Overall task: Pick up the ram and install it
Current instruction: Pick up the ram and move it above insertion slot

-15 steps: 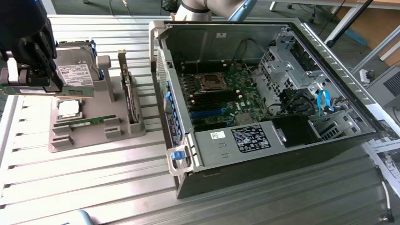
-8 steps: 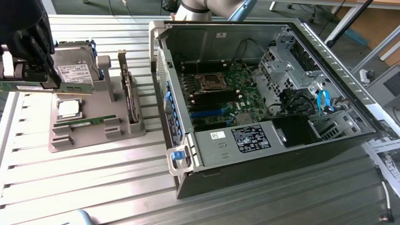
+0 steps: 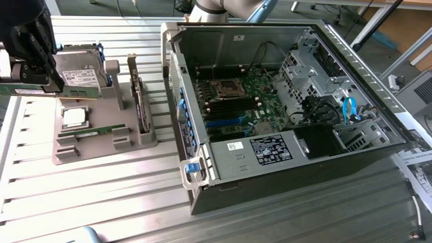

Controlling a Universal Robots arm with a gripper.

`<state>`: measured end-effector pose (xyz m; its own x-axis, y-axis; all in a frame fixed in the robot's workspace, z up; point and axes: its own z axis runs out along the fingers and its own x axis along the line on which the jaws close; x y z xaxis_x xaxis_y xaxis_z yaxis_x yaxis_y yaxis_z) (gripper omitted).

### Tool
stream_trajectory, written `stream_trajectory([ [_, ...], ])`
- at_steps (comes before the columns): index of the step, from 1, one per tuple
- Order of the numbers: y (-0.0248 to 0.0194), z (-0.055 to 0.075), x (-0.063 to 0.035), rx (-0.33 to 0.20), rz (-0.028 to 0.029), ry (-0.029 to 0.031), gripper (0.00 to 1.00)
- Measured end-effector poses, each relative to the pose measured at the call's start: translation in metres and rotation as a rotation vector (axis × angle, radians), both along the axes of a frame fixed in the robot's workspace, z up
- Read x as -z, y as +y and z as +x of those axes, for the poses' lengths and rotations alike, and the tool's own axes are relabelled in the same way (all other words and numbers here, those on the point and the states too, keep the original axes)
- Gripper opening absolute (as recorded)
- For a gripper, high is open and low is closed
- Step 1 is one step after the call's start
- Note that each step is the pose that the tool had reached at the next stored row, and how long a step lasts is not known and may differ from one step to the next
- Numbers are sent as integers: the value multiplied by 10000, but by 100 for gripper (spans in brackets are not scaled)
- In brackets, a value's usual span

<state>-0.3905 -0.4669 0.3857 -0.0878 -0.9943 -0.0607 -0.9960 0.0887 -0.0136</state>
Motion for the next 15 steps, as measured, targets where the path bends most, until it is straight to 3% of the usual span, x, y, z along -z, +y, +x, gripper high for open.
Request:
stream_trajectory([
  [15,0,0,-167,0,1,-1,13],
])
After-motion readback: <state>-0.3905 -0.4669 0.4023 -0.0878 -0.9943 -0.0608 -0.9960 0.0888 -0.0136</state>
